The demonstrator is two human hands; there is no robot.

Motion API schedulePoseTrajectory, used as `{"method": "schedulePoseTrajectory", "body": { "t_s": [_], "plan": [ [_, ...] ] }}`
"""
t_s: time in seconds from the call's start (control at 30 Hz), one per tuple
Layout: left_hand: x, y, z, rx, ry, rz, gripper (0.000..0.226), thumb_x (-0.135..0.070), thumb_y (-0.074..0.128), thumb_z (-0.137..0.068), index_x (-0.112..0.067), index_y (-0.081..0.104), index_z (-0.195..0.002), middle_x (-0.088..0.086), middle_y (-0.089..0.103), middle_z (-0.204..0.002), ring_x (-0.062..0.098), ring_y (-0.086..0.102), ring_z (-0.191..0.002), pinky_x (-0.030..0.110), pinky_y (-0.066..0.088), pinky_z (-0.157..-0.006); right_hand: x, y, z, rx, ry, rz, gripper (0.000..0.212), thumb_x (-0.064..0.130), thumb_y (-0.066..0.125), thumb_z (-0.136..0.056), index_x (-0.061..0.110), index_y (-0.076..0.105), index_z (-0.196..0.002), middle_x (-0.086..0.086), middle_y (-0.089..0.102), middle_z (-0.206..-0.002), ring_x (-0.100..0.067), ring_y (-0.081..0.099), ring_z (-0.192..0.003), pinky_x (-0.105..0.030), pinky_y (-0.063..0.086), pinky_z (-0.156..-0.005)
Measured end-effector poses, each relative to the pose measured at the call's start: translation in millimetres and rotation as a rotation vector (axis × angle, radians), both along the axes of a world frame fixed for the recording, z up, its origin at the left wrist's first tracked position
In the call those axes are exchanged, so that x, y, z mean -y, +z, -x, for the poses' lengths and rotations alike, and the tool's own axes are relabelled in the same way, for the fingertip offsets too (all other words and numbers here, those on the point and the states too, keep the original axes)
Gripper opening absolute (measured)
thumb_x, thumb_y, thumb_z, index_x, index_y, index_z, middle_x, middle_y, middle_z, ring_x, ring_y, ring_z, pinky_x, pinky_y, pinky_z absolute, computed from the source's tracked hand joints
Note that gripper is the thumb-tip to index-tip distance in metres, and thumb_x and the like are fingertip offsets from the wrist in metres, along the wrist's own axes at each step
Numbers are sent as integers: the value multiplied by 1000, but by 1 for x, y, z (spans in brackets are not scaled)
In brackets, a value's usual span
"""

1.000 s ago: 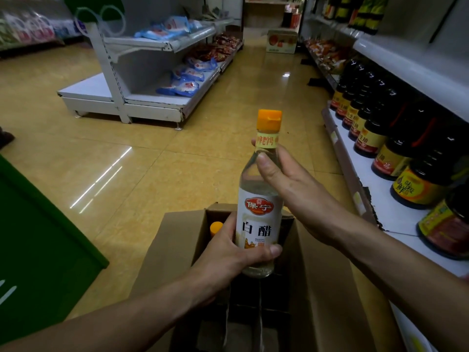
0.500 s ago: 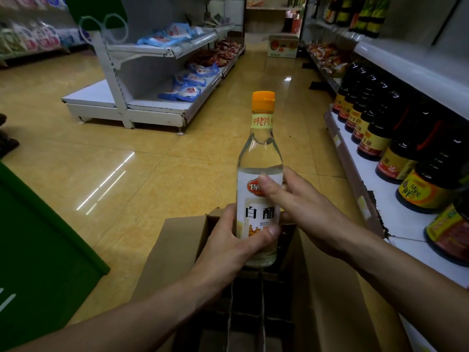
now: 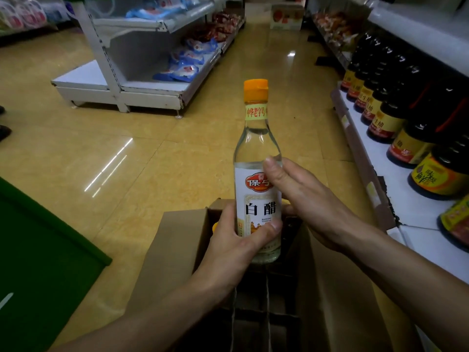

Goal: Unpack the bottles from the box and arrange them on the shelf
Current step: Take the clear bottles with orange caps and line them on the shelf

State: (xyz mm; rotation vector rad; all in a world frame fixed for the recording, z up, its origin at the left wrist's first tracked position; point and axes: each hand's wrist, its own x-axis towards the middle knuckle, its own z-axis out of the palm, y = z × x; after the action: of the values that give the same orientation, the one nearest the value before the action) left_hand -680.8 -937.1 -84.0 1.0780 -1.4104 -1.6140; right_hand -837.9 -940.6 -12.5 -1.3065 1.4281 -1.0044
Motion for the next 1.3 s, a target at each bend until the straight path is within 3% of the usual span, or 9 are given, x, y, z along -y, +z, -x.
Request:
{"method": "schedulePoseTrajectory", "body": {
  "t_s": [0.3, 0.5, 0.7, 0.83, 0.97, 1.03, 1.2, 1.3],
  "plan": [
    [-35, 36, -12, 93, 47, -164, 54, -33, 83, -79, -32, 57, -126, -4, 75, -112, 14, 74, -104, 37, 62, -85, -30, 22, -16, 40, -78, -129, 57, 79, 51, -80, 31, 64, -108, 7, 75, -103, -6, 73, -97, -49, 59, -92],
    [-65, 95, -18, 133, 40, -225, 51, -37, 79, -75, -36, 58, -122, -13, 75, -110, 4, 72, -101, 18, 58, -75, -54, 75, -20, 70, -74, -202, 49, 73, 55, -85, 36, 64, -115, 6, 75, -108, -5, 73, -100, -42, 59, -93],
    [-87, 170, -39, 175, 22, -330, 61, -42, 85, -75, -31, 55, -127, -7, 74, -115, 11, 73, -105, 33, 62, -83, -74, 147, -32, 130, -34, -260, 56, 71, 51, -76, 36, 62, -119, 15, 76, -106, 3, 71, -99, -29, 58, -90],
    [-90, 232, -39, 172, 14, -338, 65, -45, 82, -72, -29, 55, -129, -5, 74, -116, 14, 73, -105, 39, 63, -85, -77, 209, -30, 159, -24, -273, 49, 63, 51, -80, 35, 60, -120, 21, 75, -103, 9, 70, -95, -12, 55, -76],
    [-89, 314, -33, 177, -21, -309, 61, -36, 79, -76, -32, 54, -132, -5, 74, -116, 13, 73, -105, 35, 63, -85, -80, 290, -24, 164, -37, -282, 50, 62, 53, -85, 33, 60, -125, 11, 76, -111, -2, 72, -104, -28, 59, -88],
    [-89, 359, -28, 175, -30, -296, 61, -32, 79, -77, -30, 53, -132, -3, 74, -116, 14, 73, -104, 37, 62, -87, -84, 334, -20, 189, -66, -276, 49, 58, 53, -87, 30, 61, -125, 7, 76, -112, -3, 72, -104, -29, 59, -89],
    [-91, 462, -17, 177, -74, -275, 65, -38, 82, -77, -29, 52, -133, -7, 73, -116, 10, 72, -105, 32, 62, -86, -99, 441, -5, 165, -120, -268, 42, 66, 44, -87, 45, 64, -117, 24, 73, -112, 5, 68, -106, -35, 56, -99],
    [-92, 518, -6, 180, -97, -241, 53, -29, 81, -83, -28, 54, -129, -15, 73, -108, 2, 72, -98, 20, 60, -77, -106, 499, 3, 149, -157, -258, 46, 66, 45, -87, 41, 64, -121, 20, 73, -113, 2, 68, -108, -43, 55, -101]
  ]
}}
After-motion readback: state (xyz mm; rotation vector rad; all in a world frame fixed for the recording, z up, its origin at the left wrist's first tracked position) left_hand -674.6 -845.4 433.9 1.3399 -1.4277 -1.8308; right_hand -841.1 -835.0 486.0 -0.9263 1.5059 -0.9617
